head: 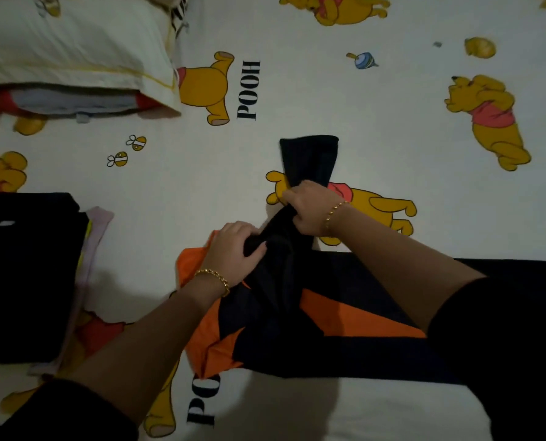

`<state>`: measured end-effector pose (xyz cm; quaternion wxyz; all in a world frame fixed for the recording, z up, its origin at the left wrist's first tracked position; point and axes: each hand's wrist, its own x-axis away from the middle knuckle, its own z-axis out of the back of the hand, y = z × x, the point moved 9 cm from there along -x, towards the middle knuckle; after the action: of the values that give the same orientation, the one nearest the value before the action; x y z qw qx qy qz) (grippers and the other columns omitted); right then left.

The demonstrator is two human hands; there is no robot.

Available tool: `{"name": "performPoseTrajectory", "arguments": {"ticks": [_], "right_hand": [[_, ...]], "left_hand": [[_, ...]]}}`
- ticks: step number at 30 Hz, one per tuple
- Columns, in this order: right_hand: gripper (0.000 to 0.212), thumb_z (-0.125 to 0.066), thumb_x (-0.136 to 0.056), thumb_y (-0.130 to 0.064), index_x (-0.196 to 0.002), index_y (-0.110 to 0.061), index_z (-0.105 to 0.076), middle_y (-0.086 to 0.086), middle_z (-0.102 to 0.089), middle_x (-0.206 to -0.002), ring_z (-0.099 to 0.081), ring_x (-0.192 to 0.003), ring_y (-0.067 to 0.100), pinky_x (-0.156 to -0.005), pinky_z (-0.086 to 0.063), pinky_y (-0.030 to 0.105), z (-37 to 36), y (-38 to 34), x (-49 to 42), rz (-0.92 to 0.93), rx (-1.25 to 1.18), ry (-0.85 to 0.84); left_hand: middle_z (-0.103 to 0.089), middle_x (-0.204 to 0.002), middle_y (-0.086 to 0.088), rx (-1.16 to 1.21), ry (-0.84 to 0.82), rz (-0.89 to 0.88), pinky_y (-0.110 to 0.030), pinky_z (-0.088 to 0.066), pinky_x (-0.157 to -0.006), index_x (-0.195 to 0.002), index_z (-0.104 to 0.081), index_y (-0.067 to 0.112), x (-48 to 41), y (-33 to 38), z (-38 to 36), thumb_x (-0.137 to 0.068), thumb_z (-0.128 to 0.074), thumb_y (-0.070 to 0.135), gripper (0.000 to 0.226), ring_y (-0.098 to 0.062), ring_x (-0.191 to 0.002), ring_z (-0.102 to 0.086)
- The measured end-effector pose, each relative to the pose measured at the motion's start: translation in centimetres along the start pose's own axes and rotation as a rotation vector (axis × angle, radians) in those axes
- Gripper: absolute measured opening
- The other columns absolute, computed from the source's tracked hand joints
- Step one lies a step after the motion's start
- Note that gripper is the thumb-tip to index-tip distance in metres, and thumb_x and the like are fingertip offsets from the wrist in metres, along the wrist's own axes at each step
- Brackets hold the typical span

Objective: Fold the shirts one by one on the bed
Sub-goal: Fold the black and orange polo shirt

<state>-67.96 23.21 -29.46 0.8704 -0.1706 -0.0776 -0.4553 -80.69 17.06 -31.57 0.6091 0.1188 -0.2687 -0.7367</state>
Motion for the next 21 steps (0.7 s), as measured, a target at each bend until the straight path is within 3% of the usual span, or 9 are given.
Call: {"name": "performPoseTrajectory", "arguments": {"ticks": [1,3,6,9,12,15,16,19,21], "right_hand": [[0.024,-0.054,-0.082,-0.017,-0.105,-0.010,-0.051,0.008,-0.057,-0.093,-0.053,-0.090,0.027,-0.073,-0.038,0.030,0.4,0.9,0.9,-0.017,-0.036,-0.017],[0.020,-0.057,-0.081,-0.021,-0.098,-0.012,-0.050,0.002,-0.050,-0.074,-0.052,-0.075,0.025,-0.061,-0.035,0.028,1.1,2.7,2.9,-0.048,-0.091,-0.050],[0.014,-0.062,-0.079,-0.025,-0.084,-0.018,-0.051,-0.003,-0.047,-0.064,-0.049,-0.065,0.020,-0.056,-0.035,0.027,1.3,4.9,6.3,-0.090,-0.148,-0.146],[0.012,-0.064,-0.078,-0.031,-0.081,-0.021,-0.057,-0.002,-0.055,-0.067,-0.056,-0.069,0.019,-0.063,-0.046,0.028,0.9,7.7,10.6,-0.175,-0.097,-0.266],[0.019,-0.066,-0.078,-0.036,-0.082,-0.018,-0.061,0.002,-0.061,-0.074,-0.059,-0.076,0.021,-0.071,-0.053,0.031,0.4,10.7,14.6,-0.251,-0.053,-0.326],[0.038,-0.070,-0.074,-0.042,-0.101,-0.015,-0.066,0.005,-0.062,-0.087,-0.061,-0.089,0.024,-0.079,-0.053,0.034,-0.1,13.5,18.5,-0.311,0.017,-0.368],[0.043,-0.071,-0.073,-0.043,-0.107,-0.016,-0.066,0.005,-0.063,-0.092,-0.061,-0.092,0.025,-0.079,-0.052,0.034,-0.3,14.4,19.8,-0.330,0.051,-0.393],[0.041,-0.066,-0.075,-0.043,-0.110,-0.023,-0.063,0.003,-0.063,-0.102,-0.058,-0.102,0.024,-0.085,-0.041,0.034,-0.2,16.7,23.2,-0.353,0.186,-0.426],[0.032,-0.061,-0.079,-0.043,-0.106,-0.027,-0.063,0.000,-0.063,-0.102,-0.056,-0.105,0.022,-0.091,-0.035,0.038,0.6,18.2,25.1,-0.371,0.286,-0.387]], "left_hand": [[-0.064,-0.099,0.002,0.029,0.002,-0.023,-0.031,-0.041,-0.087,-0.099,-0.063,0.019,-0.3,0.9,0.0,-0.082,-0.049,0.044,0.033,-0.017,-0.098,-0.054],[-0.064,-0.087,0.003,0.135,0.020,-0.023,-0.035,-0.047,-0.078,-0.090,-0.057,0.022,-0.8,2.7,0.3,-0.085,-0.055,0.032,0.011,-0.016,-0.085,-0.057],[-0.064,-0.072,-0.002,0.282,0.018,-0.009,-0.033,-0.045,-0.057,-0.093,-0.050,0.021,-1.2,6.0,0.6,-0.092,-0.055,0.021,0.005,-0.019,-0.063,-0.059],[-0.062,-0.066,-0.003,0.188,-0.028,-0.104,-0.033,-0.041,-0.049,-0.097,-0.048,0.021,-1.2,9.8,0.4,-0.093,-0.054,0.025,0.008,-0.017,-0.049,-0.052],[-0.064,-0.073,-0.001,-0.058,-0.144,-0.192,-0.030,-0.042,-0.051,-0.103,-0.046,0.024,-1.1,12.6,-0.1,-0.088,-0.058,0.043,0.028,-0.014,-0.055,-0.054],[-0.062,-0.084,0.002,-0.419,-0.319,-0.247,-0.026,-0.041,-0.058,-0.120,-0.043,0.024,-0.1,14.8,-1.8,-0.074,-0.064,0.064,0.064,-0.016,-0.073,-0.058],[-0.064,-0.091,0.000,-0.546,-0.361,-0.277,-0.026,-0.042,-0.062,-0.122,-0.043,0.023,0.3,15.3,-2.4,-0.075,-0.063,0.064,0.066,-0.018,-0.081,-0.060],[-0.064,-0.097,0.000,-0.734,-0.388,-0.282,-0.028,-0.050,-0.071,-0.114,-0.051,0.024,1.6,15.8,-3.2,-0.090,-0.054,0.045,0.032,-0.017,-0.090,-0.061],[-0.064,-0.097,0.001,-0.808,-0.362,-0.200,-0.027,-0.049,-0.071,-0.112,-0.051,0.024,2.2,15.2,-2.5,-0.092,-0.053,0.035,0.023,-0.016,-0.091,-0.061]]}}
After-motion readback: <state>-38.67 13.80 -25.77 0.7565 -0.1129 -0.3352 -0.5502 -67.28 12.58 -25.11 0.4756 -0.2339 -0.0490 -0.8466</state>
